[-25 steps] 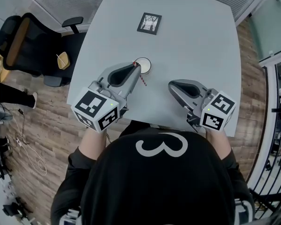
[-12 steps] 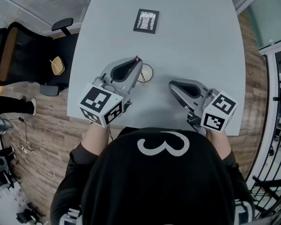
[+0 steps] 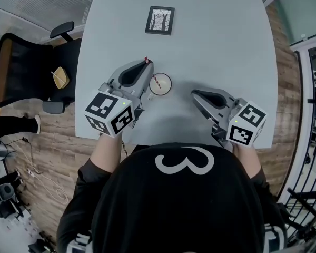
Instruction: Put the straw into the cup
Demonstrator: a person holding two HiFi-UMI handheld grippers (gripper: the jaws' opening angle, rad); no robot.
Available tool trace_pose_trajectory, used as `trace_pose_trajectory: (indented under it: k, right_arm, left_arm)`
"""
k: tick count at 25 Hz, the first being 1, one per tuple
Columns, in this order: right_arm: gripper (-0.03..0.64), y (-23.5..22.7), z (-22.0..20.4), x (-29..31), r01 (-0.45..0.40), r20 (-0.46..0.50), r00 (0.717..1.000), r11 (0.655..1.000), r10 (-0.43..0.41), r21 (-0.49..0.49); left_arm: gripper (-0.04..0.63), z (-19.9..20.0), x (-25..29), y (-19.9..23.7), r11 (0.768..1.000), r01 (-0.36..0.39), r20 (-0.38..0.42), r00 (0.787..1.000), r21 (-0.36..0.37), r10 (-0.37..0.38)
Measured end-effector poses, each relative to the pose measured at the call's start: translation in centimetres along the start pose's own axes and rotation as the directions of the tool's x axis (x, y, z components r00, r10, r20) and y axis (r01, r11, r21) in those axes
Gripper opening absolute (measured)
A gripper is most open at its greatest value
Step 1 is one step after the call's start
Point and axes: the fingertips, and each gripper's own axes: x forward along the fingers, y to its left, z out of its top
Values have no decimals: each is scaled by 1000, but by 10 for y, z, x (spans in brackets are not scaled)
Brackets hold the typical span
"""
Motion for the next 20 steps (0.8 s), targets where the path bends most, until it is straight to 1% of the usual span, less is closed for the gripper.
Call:
trace_pose_trajectory:
  k: [3, 6, 12, 17, 20]
  right_arm:
    - [15, -4, -2, -1, 10, -3, 1000, 1000, -10, 12]
    - [15, -8, -5, -1, 17, -11, 1000, 1000, -16, 22]
    - [15, -16, -16, 6, 27, -29, 999, 999, -26, 42]
    - [15, -19, -22, 6, 28, -49, 999, 998, -25, 52]
    - [15, -20, -24, 8, 30, -57, 998, 998, -26, 60]
  left_arm:
    - [29, -8, 7, 3, 1000, 3, -13, 1000, -17, -3]
    - [29, -13, 12, 5, 999, -3, -7, 1000, -31, 3]
    - [29, -33, 18, 16, 995, -8, -6, 1000, -104, 7]
    - [29, -44, 19, 20, 990, -26, -11, 1000, -138, 24]
    - [29, -51, 18, 23, 983, -26, -10, 1000, -182, 24]
